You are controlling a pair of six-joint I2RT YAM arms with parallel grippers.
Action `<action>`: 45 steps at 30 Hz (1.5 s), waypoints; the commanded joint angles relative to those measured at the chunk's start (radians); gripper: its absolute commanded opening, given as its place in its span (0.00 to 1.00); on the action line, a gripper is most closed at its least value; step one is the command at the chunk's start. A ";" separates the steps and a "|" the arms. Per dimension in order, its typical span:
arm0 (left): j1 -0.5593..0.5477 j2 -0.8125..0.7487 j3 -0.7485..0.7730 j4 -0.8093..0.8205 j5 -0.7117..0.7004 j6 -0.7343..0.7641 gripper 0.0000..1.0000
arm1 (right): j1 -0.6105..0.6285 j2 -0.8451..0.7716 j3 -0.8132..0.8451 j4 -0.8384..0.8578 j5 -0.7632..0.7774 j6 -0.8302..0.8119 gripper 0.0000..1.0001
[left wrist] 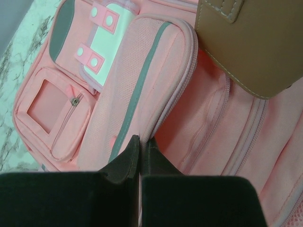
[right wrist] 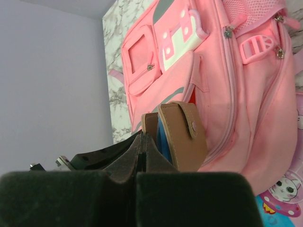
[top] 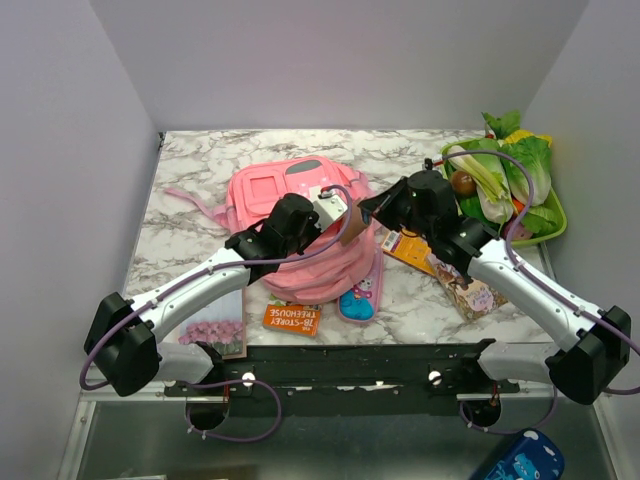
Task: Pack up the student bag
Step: Place the personal item in the student bag.
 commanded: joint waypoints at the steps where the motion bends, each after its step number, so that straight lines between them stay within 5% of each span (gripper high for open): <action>1: 0.007 -0.026 0.013 0.033 -0.027 -0.022 0.02 | 0.006 -0.003 -0.016 0.070 -0.062 0.042 0.01; 19: 0.142 -0.020 0.171 -0.048 0.094 -0.218 0.01 | 0.061 -0.025 -0.107 0.138 -0.102 0.115 0.01; 32: 0.177 -0.014 0.169 -0.033 0.077 -0.316 0.01 | 0.073 0.006 -0.159 0.451 -0.194 0.122 0.01; 45: 0.220 -0.011 0.221 -0.074 0.276 -0.422 0.01 | 0.073 0.060 -0.265 0.549 -0.103 0.228 0.01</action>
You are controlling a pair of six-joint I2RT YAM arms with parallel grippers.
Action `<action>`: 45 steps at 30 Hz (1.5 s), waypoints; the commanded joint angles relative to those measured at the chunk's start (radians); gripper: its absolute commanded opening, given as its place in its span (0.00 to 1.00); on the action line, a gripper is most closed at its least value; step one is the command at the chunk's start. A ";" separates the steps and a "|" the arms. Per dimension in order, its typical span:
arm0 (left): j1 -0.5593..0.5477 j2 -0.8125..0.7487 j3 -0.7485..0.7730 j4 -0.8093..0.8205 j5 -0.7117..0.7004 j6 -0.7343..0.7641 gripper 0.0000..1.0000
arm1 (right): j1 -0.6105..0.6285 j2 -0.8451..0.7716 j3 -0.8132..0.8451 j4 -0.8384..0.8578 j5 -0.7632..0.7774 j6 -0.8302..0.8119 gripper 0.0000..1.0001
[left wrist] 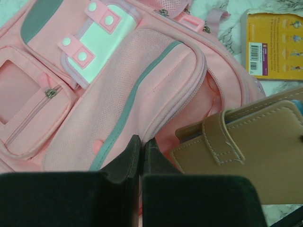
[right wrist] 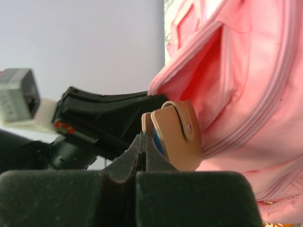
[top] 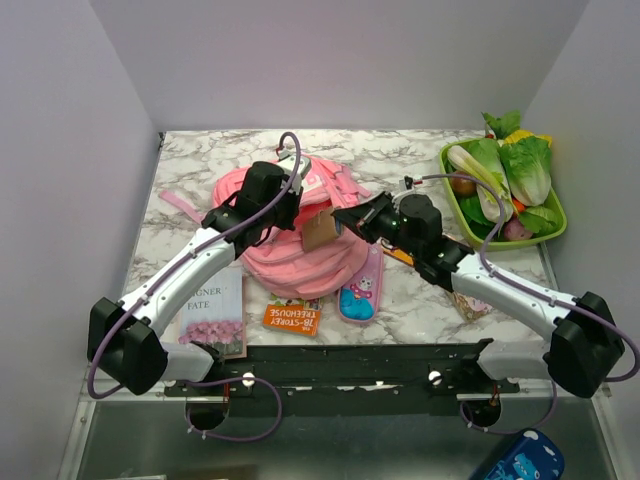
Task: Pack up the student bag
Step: Place the personal item in the student bag.
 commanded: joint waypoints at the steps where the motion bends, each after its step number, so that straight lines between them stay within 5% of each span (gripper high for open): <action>1: 0.006 -0.036 0.073 0.043 0.092 -0.054 0.01 | 0.006 0.047 -0.023 0.045 0.077 0.032 0.01; 9: 0.006 -0.059 0.089 0.012 0.135 -0.048 0.01 | -0.006 0.131 -0.018 -0.032 0.221 0.064 0.01; 21: 0.006 -0.035 0.118 -0.002 0.175 -0.070 0.01 | -0.062 0.332 0.077 -0.018 0.209 0.168 0.01; 29: 0.006 -0.002 0.112 0.015 0.180 -0.088 0.01 | -0.016 0.349 0.258 -0.301 0.332 0.202 0.01; 31: 0.006 0.004 0.110 0.017 0.175 -0.085 0.01 | -0.014 0.357 0.309 -0.360 0.363 0.205 0.12; 32: 0.006 0.004 0.104 0.020 0.169 -0.082 0.01 | -0.014 0.354 0.313 -0.398 0.372 0.202 0.29; 35: 0.006 0.002 0.081 0.031 0.152 -0.067 0.01 | -0.016 0.317 0.292 -0.411 0.426 0.200 0.51; 45: 0.006 0.002 0.041 0.044 0.137 -0.048 0.01 | -0.097 0.239 0.339 -0.597 0.478 0.078 1.00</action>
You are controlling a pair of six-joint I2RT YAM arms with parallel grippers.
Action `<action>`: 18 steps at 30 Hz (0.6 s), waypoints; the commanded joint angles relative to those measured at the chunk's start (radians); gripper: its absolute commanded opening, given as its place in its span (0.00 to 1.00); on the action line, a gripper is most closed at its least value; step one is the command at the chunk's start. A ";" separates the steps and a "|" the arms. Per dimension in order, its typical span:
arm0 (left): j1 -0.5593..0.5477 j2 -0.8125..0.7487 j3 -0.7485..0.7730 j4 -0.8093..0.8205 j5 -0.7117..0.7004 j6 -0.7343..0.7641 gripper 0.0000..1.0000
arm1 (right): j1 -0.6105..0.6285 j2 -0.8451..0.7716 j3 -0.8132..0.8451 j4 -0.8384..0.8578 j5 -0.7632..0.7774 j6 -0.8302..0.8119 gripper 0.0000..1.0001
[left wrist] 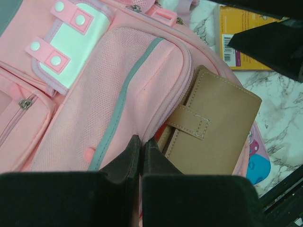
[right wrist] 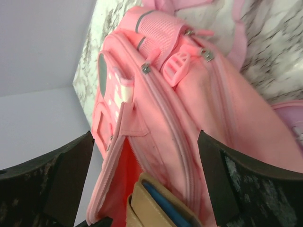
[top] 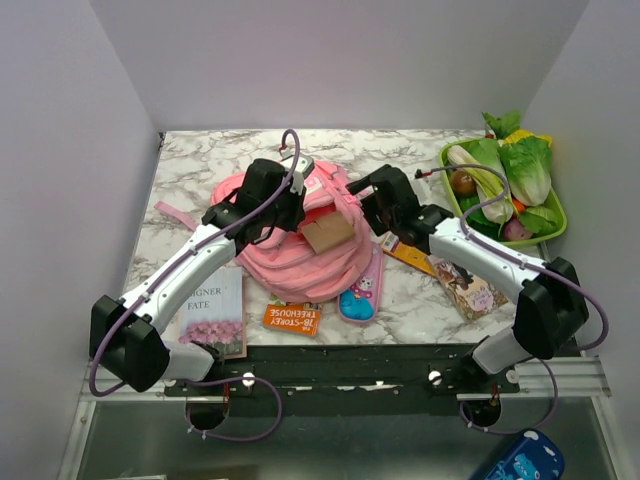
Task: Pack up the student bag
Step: Place the personal item in the student bag.
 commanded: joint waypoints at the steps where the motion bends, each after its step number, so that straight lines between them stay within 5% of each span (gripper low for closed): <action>1: -0.002 -0.015 0.004 0.094 0.009 -0.007 0.01 | -0.068 -0.043 0.045 -0.178 0.041 -0.066 1.00; 14: -0.002 -0.029 0.006 0.096 -0.008 0.016 0.01 | -0.048 -0.192 -0.168 -0.171 -0.223 -0.091 1.00; 18: -0.002 -0.029 0.012 0.091 -0.010 0.028 0.01 | 0.012 -0.179 -0.149 -0.154 -0.221 -0.082 0.78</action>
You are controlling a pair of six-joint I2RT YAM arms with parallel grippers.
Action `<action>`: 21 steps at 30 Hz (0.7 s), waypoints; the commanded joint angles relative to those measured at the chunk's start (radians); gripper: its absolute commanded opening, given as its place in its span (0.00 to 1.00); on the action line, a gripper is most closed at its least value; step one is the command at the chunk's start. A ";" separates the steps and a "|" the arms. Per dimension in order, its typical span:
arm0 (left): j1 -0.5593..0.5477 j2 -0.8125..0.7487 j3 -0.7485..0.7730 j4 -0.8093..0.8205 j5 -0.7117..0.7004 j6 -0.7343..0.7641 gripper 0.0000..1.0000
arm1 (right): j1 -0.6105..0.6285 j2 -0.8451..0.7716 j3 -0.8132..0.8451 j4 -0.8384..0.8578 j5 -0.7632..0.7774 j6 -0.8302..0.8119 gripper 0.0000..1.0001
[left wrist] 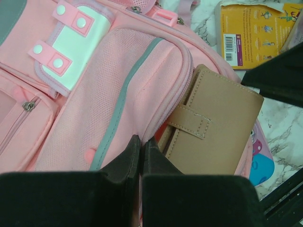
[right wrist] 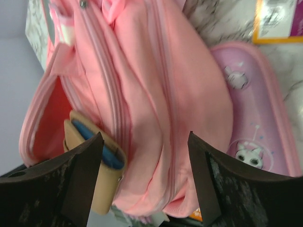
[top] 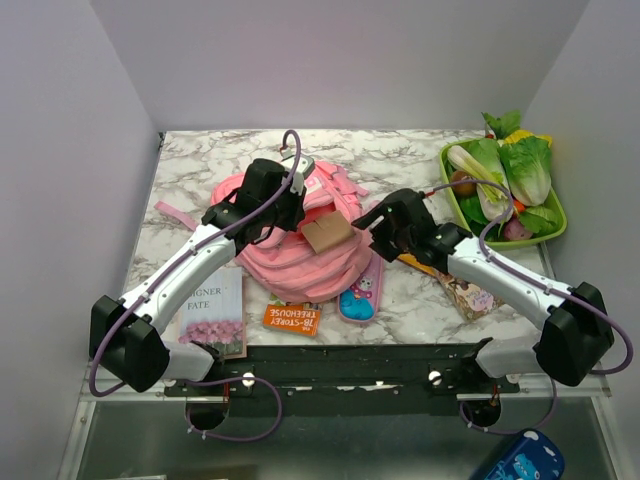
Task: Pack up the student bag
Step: Place the personal item in the student bag.
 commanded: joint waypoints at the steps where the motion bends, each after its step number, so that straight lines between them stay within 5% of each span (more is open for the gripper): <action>1: -0.002 -0.030 0.013 0.085 -0.009 0.014 0.01 | 0.047 0.010 0.008 0.014 -0.050 0.004 0.77; 15: -0.003 -0.043 -0.023 0.083 0.012 0.027 0.02 | 0.084 0.016 -0.021 0.145 0.012 0.114 0.68; 21: -0.003 -0.059 -0.037 0.081 0.009 0.039 0.02 | 0.084 -0.039 -0.011 0.097 0.148 0.108 0.67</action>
